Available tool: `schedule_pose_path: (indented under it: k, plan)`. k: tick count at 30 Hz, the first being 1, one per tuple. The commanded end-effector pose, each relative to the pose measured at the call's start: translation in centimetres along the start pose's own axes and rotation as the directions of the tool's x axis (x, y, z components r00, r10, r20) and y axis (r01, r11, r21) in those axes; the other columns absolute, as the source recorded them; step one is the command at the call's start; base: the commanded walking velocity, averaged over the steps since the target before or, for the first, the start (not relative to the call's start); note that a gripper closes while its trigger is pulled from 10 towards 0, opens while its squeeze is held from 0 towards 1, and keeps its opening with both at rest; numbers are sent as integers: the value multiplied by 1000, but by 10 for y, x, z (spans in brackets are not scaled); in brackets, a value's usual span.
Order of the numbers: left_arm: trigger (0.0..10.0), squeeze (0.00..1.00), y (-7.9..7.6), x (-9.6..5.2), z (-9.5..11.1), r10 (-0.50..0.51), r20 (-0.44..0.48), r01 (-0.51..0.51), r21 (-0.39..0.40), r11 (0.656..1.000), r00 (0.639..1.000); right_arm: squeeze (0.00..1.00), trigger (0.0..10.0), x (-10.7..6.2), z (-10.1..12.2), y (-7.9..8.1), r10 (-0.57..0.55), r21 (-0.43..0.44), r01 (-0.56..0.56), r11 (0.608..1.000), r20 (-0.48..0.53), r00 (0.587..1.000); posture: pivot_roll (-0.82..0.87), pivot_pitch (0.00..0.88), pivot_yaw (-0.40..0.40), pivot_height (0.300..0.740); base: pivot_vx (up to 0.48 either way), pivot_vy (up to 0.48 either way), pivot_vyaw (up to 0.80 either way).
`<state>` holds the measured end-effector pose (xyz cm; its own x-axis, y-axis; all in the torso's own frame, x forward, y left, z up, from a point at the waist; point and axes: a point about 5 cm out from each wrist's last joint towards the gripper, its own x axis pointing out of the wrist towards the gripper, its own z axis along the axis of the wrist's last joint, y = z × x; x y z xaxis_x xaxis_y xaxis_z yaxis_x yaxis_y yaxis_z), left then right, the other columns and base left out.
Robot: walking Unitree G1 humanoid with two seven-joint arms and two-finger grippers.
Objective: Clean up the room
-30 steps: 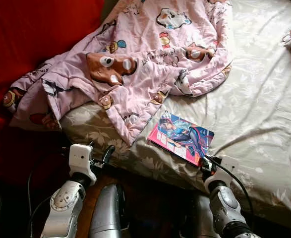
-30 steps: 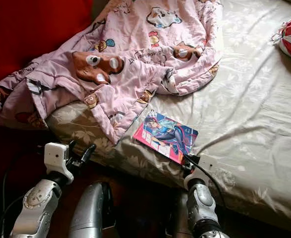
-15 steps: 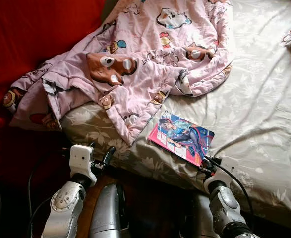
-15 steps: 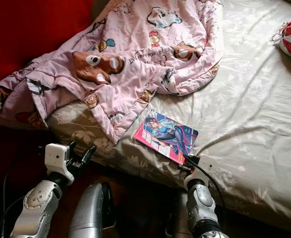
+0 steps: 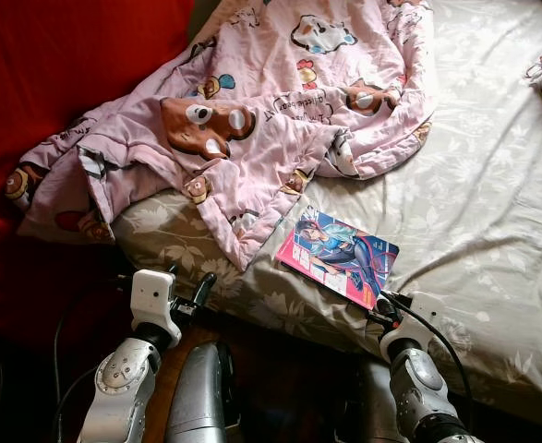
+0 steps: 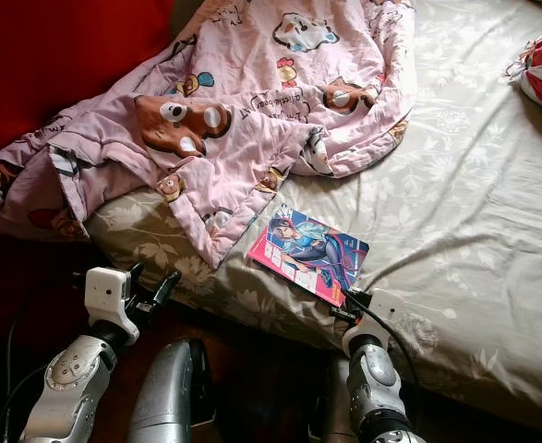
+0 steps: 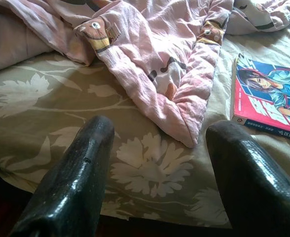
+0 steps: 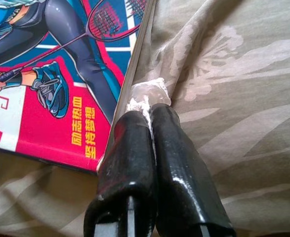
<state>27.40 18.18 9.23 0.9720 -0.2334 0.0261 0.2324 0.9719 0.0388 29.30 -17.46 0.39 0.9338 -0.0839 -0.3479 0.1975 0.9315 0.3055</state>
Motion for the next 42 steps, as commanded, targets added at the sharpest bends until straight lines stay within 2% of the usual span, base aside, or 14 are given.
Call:
schedule_pose_path:
  k: [1, 5, 7, 14, 17, 19, 22, 24, 29, 30, 31, 32, 38, 42]
  plan:
    - [10000, 0, -1, -6, -9, 2, -43, -2, 7, 1000, 999, 0, 0, -5, -9, -9, -40, 4, 40, 999, -21, 999, 127, 281, 5, 588, 0, 0, 0]
    - [10000, 0, -1, -6, -9, 3, -44, -3, 7, 1000, 999, 0, 0, -5, 0, -13, -55, -5, 55, 998, 40, 998, 125, 282, 4, 588, 0, 0, 0]
    - [10000, 0, 0, -6, -9, 4, -45, -4, 7, 1000, 999, 0, 0, -5, 10, -9, -24, 5, 23, 1000, 111, 994, 123, 282, 3, 588, 0, 0, 0]
    - [10000, 0, -1, -6, -10, 8, -46, -8, 3, 1000, 999, 0, 0, -10, 17, -8, 5, -23, -1, 1000, 184, 983, 120, 278, -4, 588, 0, 0, 0]
    - [10000, 0, 0, -6, -12, 17, -49, -17, -2, 1000, 999, 0, 0, -15, 23, -8, 18, -38, -10, 999, 227, 974, 110, 269, -9, 588, 0, 0, 0]
    - [10000, 0, 2, -7, -14, 35, -50, -35, -8, 999, 998, 0, 0, -23, 26, -5, 53, -87, -31, 996, 263, 963, 106, 264, -11, 588, 0, 0, 0]
    - [10000, 0, 2, -6, -14, 39, -49, -39, -8, 999, 998, 0, 0, -27, 27, -4, 59, -90, -36, 995, 271, 961, 98, 254, -16, 588, 0, 0, 0]
    - [10000, 0, 2, -6, -15, 44, -48, -45, -17, 999, 998, 0, 0, -39, 30, -5, 70, -97, -44, 994, 280, 957, 92, 245, -19, 588, 0, 0, 0]
    - [10000, 0, 5, -7, -17, 65, -48, -66, -30, 997, 997, 0, 0, -50, 34, -4, 102, -123, -70, 990, 277, 956, 86, 233, -23, 588, 0, 0, 0]
    - [10000, 0, 6, -7, -17, 72, -49, -74, -35, 997, 996, 0, 3490, -52, 36, -4, 114, -140, -78, 987, 275, 955, 85, 232, -23, 588, 0, 0, 0]
    - [10000, 0, 7, -8, -18, 82, -50, -84, -40, 996, 995, 0, 3490, -54, 38, -4, 129, -161, -87, 983, 272, 954, 85, 232, -23, 588, 0, 0, 0]
    - [10000, 0, 9, -8, -19, 97, -53, -100, -50, 994, 994, 0, 10000, -53, 38, -4, 144, -188, -95, 978, 264, 954, 73, 226, -31, 588, 0, 0, 0]
    - [10000, 0, 21, -11, -34, 175, -109, -185, -81, 979, 978, 0, 10000, -43, 34, -12, 106, -208, -62, 976, 203, 974, 77, 222, -40, 588, 0, 0, 0]
    - [10000, 0, 26, -16, -44, 195, -146, -211, -101, 972, 970, 0, 10000, -39, 39, -5, 112, -195, -71, 978, 210, 971, 79, 222, -41, 588, 0, 0, 0]
